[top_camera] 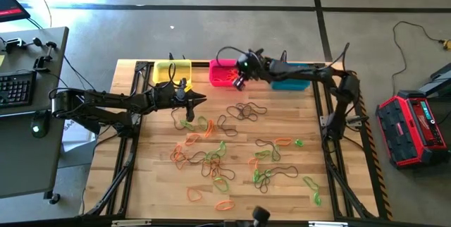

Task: Sort rubber bands into baskets
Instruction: Put the orange rubber band into the pink bin

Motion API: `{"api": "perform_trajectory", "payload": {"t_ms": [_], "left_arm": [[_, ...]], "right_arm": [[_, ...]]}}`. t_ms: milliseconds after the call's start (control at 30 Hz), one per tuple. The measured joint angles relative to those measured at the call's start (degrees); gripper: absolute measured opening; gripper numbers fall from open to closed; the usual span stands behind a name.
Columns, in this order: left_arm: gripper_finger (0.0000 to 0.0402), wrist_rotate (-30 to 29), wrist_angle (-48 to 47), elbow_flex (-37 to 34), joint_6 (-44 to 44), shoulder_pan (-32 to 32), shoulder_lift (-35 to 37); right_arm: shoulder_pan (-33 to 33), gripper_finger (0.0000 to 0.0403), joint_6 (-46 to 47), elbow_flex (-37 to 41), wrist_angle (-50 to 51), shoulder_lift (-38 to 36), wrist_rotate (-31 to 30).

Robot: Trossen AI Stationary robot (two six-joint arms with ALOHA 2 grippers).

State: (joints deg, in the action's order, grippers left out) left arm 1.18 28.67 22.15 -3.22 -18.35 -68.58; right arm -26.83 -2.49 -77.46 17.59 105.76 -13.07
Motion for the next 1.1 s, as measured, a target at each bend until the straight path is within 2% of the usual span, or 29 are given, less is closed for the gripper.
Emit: {"api": "perform_trajectory", "payload": {"t_ms": [167,300,433,567,667,867,967,1100], "left_arm": [[0.0048,-0.4,0.0,0.0,0.0,0.0,0.0],[0.0048,-0.5,0.0,0.0,0.1,0.0,0.0],[0.0048,-0.6,0.0,0.0,0.1,0.0,0.0],[0.0048,-0.6,0.0,0.0,0.1,0.0,0.0],[0.0048,-1.4,0.0,0.0,0.1,0.0,0.0],[0.0048,-1.8,0.0,0.0,0.7,0.0,0.0],[0.0048,-1.8,0.2,0.0,1.6,0.0,0.0],[0.0049,-1.7,0.0,0.0,1.6,0.0,0.0]], "right_arm": [[-3.0,0.0000,-6.0,-9.3,6.0,6.6,5.1],[-4.5,0.0000,-10.8,-17.5,13.0,12.5,5.6],[-5.9,0.0000,-11.7,-24.4,17.3,17.0,6.8],[-7.3,0.0000,-12.9,-28.8,21.5,21.2,10.8],[-8.0,0.0000,-13.3,-30.9,25.5,23.7,13.4],[-8.6,0.0003,-15.7,-31.5,26.8,26.2,13.5],[-8.7,0.0023,-16.3,-31.5,27.0,26.2,13.4],[-8.7,0.0070,-16.2,-31.8,27.3,26.2,13.3]]}}
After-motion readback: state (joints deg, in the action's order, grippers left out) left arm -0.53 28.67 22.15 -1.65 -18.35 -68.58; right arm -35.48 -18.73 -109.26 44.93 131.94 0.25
